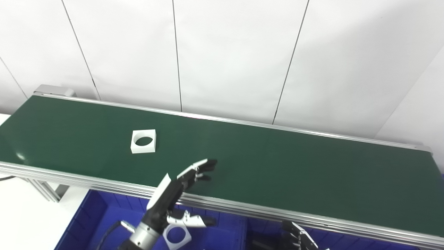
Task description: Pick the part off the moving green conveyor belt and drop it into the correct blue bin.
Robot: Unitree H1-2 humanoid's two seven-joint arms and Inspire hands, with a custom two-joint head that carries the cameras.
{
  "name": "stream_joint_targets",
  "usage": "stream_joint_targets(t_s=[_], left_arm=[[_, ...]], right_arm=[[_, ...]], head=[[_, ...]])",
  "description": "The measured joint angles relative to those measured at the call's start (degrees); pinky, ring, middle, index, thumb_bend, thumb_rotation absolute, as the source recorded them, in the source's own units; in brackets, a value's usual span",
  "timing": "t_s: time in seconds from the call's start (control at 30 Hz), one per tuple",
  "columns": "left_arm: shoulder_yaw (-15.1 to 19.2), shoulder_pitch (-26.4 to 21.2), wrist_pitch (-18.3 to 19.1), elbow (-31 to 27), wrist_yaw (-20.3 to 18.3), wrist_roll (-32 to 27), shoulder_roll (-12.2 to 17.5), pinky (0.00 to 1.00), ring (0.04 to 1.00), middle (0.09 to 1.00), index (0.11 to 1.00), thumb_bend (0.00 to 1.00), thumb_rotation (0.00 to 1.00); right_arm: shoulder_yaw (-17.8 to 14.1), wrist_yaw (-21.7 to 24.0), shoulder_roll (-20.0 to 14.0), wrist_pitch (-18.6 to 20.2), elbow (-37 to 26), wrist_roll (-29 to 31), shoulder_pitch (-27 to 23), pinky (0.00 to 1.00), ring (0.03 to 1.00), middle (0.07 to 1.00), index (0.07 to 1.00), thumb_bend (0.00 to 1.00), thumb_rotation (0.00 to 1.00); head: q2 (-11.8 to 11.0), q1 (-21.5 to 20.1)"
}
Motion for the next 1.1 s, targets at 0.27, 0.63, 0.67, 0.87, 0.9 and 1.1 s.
stream_joint_targets(t_s=[0.27,0.63,0.67,0.87,0.9,1.1], left_arm=[[5.1,-5.6,4.4,-0.4,-6.2,1.5,5.9,0.88,0.938,0.957,0.938,0.76,0.51],[8.9,-16.5,12.2,6.4,-10.6,5.2,10.0,0.87,0.927,0.941,0.918,0.79,0.47],[8.9,-17.2,12.3,7.6,-10.6,5.5,10.0,0.87,0.924,0.944,0.92,0.77,0.45],[8.7,-22.1,12.9,15.0,-11.3,9.8,11.7,0.84,0.913,0.943,0.909,0.74,0.35],[8.4,-23.0,13.0,15.8,-11.3,10.8,11.9,0.85,0.92,0.942,0.906,0.74,0.34],[6.1,-28.1,13.7,24.2,-10.7,18.1,13.3,0.85,0.937,0.944,0.904,0.79,0.31]], right_arm=[[-0.2,-0.4,0.2,-2.8,2.2,0.7,-1.2,0.65,0.743,0.785,0.798,0.75,0.2],[0.2,-0.9,0.2,-3.6,2.8,2.8,-1.4,0.65,0.747,0.789,0.804,0.73,0.2],[0.3,-0.9,0.2,-3.6,2.8,3.0,-1.5,0.65,0.749,0.787,0.807,0.73,0.22],[0.5,-0.9,-0.1,-3.6,2.9,4.4,-1.9,0.65,0.747,0.784,0.81,0.73,0.24],[0.5,-1.0,-0.2,-3.6,2.9,4.4,-2.0,0.65,0.748,0.785,0.811,0.73,0.24],[1.0,-1.0,-0.6,-3.7,2.9,5.2,-2.3,0.65,0.745,0.782,0.81,0.74,0.25]], head=[[-0.2,0.2],[-0.2,0.3],[-0.2,0.3],[0.0,0.2],[0.1,0.3],[0.0,0.4]])
